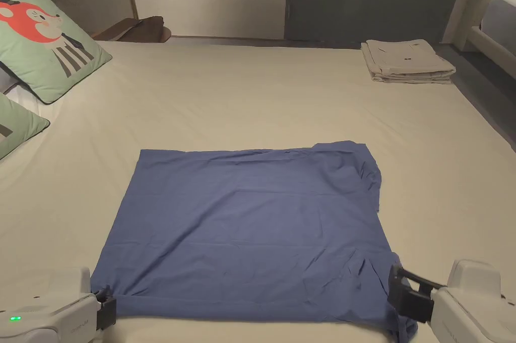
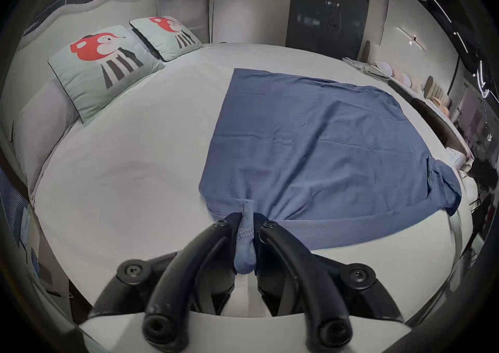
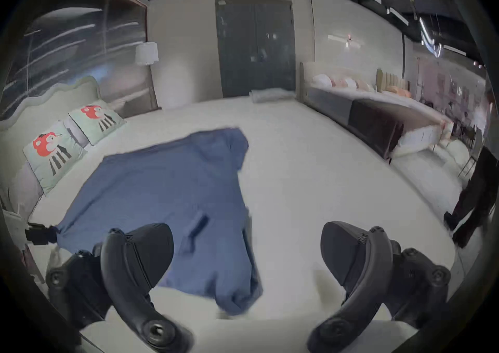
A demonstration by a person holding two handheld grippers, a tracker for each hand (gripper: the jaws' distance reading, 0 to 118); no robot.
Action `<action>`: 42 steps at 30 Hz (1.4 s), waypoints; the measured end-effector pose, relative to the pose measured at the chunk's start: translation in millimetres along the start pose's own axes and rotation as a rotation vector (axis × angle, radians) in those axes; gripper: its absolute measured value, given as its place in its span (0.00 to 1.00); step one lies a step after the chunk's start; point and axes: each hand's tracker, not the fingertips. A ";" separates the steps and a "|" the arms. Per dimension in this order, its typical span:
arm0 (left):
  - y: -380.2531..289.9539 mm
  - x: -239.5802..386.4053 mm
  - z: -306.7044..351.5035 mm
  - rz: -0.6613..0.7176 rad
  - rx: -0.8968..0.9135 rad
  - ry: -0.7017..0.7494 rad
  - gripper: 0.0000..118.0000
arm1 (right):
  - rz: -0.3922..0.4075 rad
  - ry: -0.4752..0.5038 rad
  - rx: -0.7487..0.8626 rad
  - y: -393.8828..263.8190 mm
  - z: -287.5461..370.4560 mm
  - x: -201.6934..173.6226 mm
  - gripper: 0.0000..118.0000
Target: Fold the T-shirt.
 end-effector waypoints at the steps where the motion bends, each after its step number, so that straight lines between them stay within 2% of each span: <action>1: 1.2 1.3 2.4 0.000 0.003 0.000 0.05 | 0.000 0.008 -0.009 -6.0 -0.9 0.8 0.93; 8: 1.1 3.6 6.3 0.012 0.008 -0.004 0.04 | 0.046 0.042 -0.111 -36.8 -22.5 -11.4 0.93; 10: 1.8 1.6 5.5 0.016 0.006 -0.006 0.05 | 0.060 0.047 -0.126 -40.8 -27.3 -15.5 0.88; 12: 1.1 1.5 6.3 0.021 0.006 -0.008 0.05 | 0.059 0.056 -0.140 -44.6 -31.2 -16.7 0.66; 13: 1.9 0.7 5.9 0.024 0.006 -0.009 0.05 | 0.057 0.061 -0.151 -46.1 -33.1 -16.9 0.51; 14: 1.8 0.8 6.1 0.026 0.005 -0.009 0.05 | 0.059 0.066 -0.168 -47.2 -34.8 -17.0 0.29; 15: 1.6 1.1 6.5 0.026 0.006 -0.009 0.05 | 0.061 0.067 -0.178 -48.2 -35.0 -17.3 0.14; 16: 1.4 1.3 7.1 0.026 0.006 -0.009 0.05 | 0.066 0.068 -0.171 -49.1 -31.7 -17.4 0.04; 22: 5.7 -3.9 9.8 0.046 0.015 -0.019 0.05 | 0.082 0.065 -0.108 -40.8 -19.7 -20.0 0.03; 24: 10.1 -5.4 14.9 0.056 0.031 -0.024 0.05 | 0.064 0.076 -0.076 -29.1 -13.7 -20.3 0.03; 31: 68.4 -9.7 25.8 0.094 0.139 -0.057 0.04 | 0.043 0.104 0.061 33.9 -20.8 -32.4 0.03; 37: 131.1 0.3 4.9 0.099 0.175 -0.056 0.04 | 0.044 0.110 0.109 88.6 -63.0 -49.1 0.03; 42: 166.1 7.3 -40.2 0.096 0.138 -0.038 0.04 | 0.052 0.082 0.054 108.0 -126.3 -50.6 0.03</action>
